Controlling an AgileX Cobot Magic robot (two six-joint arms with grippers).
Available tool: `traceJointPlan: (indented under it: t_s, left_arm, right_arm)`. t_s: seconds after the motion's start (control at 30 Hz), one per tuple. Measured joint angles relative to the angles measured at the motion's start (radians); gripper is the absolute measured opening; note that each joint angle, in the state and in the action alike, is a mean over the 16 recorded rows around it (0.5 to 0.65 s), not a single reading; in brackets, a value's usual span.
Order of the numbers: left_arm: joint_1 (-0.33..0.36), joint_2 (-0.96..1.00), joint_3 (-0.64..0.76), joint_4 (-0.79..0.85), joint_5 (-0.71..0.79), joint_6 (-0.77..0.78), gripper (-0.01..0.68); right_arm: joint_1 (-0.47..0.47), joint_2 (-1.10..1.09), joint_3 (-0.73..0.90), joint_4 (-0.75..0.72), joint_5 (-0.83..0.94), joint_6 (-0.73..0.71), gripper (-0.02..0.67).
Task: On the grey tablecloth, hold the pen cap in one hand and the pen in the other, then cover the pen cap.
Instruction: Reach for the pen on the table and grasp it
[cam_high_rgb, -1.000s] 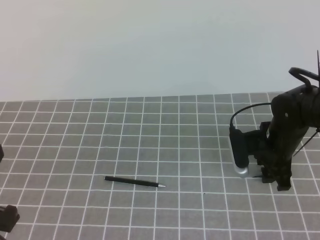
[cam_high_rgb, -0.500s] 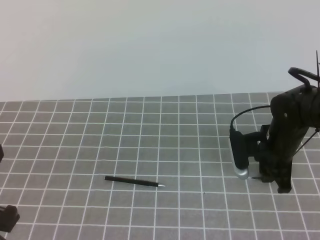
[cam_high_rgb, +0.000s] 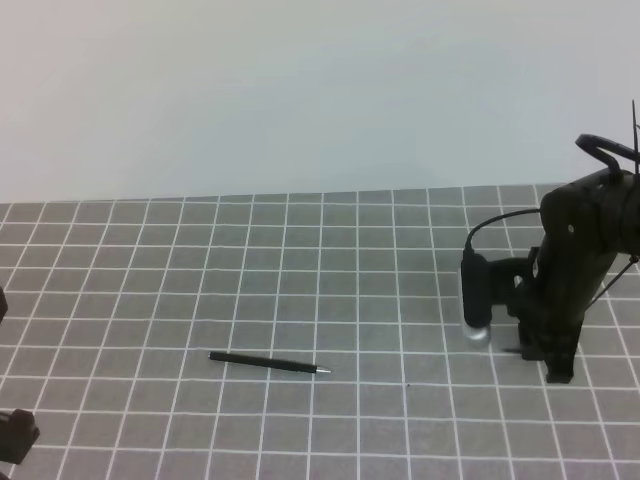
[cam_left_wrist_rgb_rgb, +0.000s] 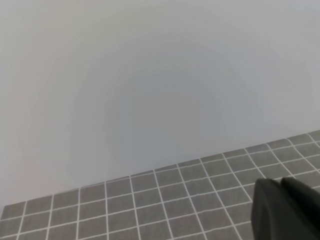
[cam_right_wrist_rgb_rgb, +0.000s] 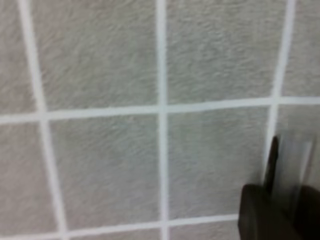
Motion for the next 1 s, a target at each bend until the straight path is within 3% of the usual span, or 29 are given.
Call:
traceJointPlan:
  t_s: [0.3,0.53,0.77,1.0]
  left_arm:
    - [0.000,0.002,-0.006,-0.005,0.014,0.000,-0.003]
    - [0.000,0.043,-0.094,-0.055,0.218,0.065,-0.003]
    - [0.000,0.163,-0.305,-0.217,0.565,0.309,-0.003]
    - [0.000,0.382,-0.533,-0.454,0.909,0.707,-0.003]
  right_arm:
    - [0.000,-0.063,-0.124,0.029,0.131,0.062,-0.004]
    - [0.000,-0.121,-0.245,0.099,0.271,0.080,-0.004]
    - [0.000,-0.162,-0.315,0.187,0.373,0.088,-0.004]
    - [0.000,-0.178,-0.325,0.243,0.422,0.078,-0.004]
